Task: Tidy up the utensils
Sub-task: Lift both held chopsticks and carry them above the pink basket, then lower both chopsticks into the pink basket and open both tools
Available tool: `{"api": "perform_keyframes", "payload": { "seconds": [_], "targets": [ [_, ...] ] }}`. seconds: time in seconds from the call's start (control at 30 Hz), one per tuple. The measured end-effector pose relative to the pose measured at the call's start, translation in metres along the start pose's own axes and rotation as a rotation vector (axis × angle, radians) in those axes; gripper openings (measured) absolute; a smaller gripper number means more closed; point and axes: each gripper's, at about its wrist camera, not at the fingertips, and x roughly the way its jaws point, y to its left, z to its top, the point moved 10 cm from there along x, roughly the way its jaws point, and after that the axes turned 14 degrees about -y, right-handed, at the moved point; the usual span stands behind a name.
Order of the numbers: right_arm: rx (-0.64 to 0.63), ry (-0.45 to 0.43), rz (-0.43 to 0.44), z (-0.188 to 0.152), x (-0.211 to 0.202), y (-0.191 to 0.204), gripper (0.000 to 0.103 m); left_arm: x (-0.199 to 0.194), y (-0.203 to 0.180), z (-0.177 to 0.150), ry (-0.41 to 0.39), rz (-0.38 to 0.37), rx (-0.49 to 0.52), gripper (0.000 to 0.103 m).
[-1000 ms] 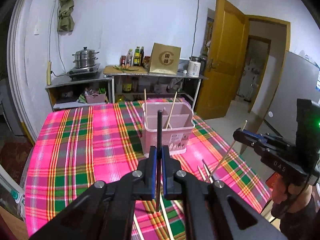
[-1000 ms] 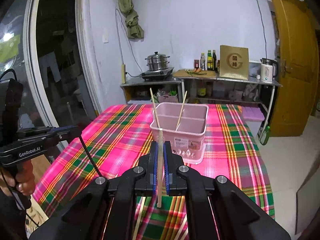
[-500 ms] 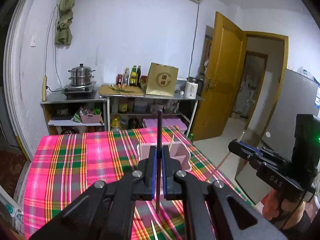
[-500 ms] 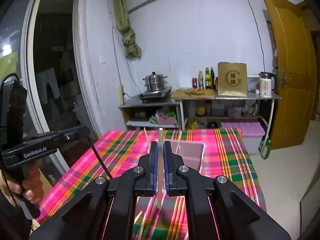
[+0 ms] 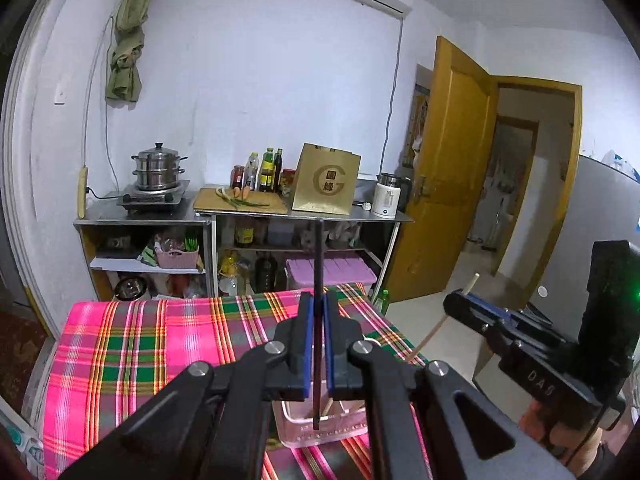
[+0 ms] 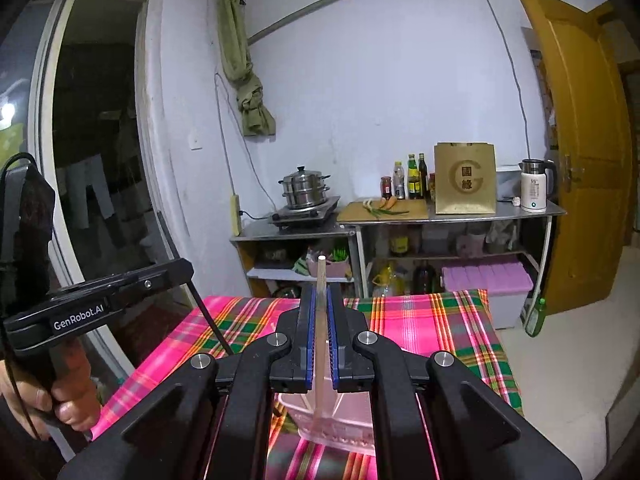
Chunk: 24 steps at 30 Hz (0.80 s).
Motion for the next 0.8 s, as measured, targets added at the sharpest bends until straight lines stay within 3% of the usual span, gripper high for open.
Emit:
{"api": "perform_keyframes", "payload": {
  "seconds": [0.33,0.8],
  "targets": [
    [0.029,0.053,-0.002,-0.036,0.039,-0.012,0.005,0.032,0.018,-0.022,0.032,0.009,-0.024,0.005],
    [0.048,0.168,-0.022,-0.1,0.065,-0.028,0.005,0.064,0.037,-0.087,0.156,0.036,-0.058,0.005]
  ]
}}
